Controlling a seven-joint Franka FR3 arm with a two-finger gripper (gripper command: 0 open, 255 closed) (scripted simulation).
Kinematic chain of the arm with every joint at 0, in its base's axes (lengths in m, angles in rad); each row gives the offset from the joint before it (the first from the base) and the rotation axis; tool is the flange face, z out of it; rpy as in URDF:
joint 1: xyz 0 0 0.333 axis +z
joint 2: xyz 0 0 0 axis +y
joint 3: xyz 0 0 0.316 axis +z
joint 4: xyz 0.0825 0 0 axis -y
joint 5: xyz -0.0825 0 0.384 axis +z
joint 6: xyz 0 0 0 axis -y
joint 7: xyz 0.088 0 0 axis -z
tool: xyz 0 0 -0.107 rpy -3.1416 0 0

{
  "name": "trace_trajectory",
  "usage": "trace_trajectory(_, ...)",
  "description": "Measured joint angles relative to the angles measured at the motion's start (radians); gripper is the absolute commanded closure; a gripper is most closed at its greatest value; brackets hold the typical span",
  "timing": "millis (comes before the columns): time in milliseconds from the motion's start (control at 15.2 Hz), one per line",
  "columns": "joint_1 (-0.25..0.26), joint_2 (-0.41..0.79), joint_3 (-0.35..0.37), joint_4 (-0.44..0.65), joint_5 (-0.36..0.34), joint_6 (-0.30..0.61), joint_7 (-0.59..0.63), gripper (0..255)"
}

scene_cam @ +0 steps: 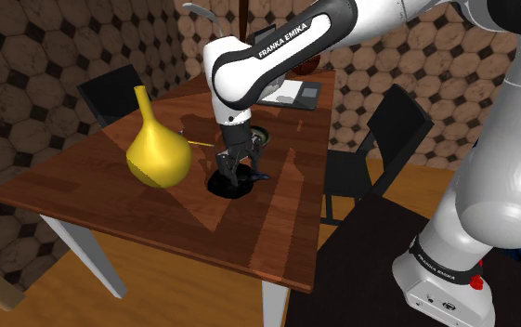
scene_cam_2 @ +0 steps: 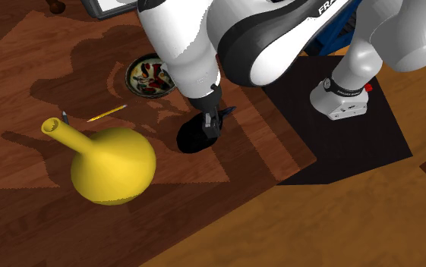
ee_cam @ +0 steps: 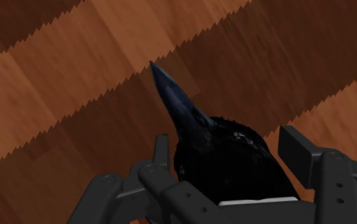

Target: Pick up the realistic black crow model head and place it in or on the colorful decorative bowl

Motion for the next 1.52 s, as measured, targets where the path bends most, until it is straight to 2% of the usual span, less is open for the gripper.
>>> trace_trajectory(528, 0.000, -0.005, 0.000, 0.009, 0.001, -0.015, 0.001, 255)
trace_trajectory(1518, -0.005, -0.080, -0.001, 0.128, 0.013, -0.204, 0.006, 255)
